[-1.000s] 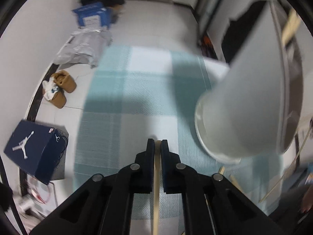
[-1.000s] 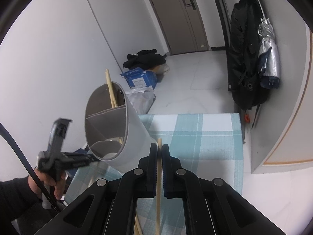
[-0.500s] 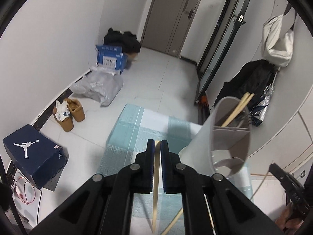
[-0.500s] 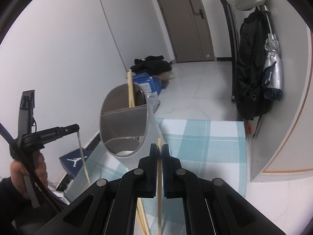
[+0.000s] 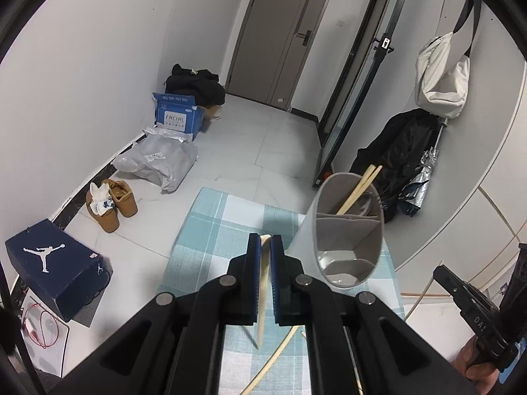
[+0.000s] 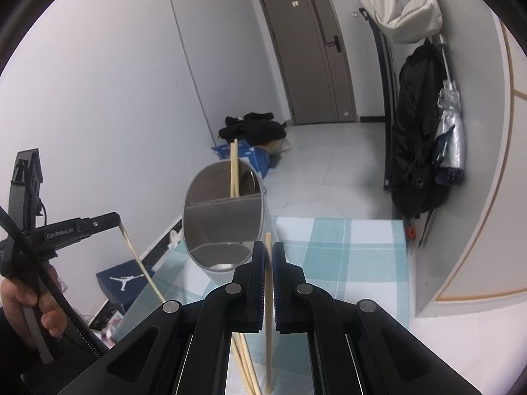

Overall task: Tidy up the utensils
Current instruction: 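Carry the chopstick with the left tool to the holder while the right tool lowers its chopsticks in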

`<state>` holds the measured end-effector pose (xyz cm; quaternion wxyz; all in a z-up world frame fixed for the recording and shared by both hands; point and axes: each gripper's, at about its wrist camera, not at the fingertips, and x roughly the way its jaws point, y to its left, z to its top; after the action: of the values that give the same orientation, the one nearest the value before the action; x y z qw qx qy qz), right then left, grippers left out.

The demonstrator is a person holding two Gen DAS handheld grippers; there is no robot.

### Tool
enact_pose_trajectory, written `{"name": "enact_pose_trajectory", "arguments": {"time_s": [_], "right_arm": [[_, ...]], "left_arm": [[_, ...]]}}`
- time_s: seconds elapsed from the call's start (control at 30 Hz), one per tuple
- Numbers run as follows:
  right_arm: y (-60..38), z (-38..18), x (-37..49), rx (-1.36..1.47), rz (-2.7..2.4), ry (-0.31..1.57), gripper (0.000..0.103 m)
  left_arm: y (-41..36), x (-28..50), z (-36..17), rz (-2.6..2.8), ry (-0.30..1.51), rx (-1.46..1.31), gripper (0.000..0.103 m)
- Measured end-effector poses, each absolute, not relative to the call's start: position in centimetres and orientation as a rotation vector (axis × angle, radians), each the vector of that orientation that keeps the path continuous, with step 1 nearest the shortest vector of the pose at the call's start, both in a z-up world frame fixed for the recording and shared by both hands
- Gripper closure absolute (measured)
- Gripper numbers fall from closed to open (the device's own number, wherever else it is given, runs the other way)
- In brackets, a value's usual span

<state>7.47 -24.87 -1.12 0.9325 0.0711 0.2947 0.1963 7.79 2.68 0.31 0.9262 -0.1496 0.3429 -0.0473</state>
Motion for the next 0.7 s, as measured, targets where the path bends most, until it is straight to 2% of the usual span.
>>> {"name": "enact_pose_trajectory", "arguments": {"time_s": [0.3, 0.7], "right_arm": [[-26.0, 0.8, 7.2, 0.197, 0.389, 0.57, 0.1], [-25.9, 7.5, 8.6, 0.203, 0.455, 0.504, 0.099]], "left_arm": [[1.7, 7.2, 3.8, -0.156, 0.656, -0.294, 0.101], [-0.9, 7.7, 11.3, -0.335, 0.568, -0.255, 0.101]]}}
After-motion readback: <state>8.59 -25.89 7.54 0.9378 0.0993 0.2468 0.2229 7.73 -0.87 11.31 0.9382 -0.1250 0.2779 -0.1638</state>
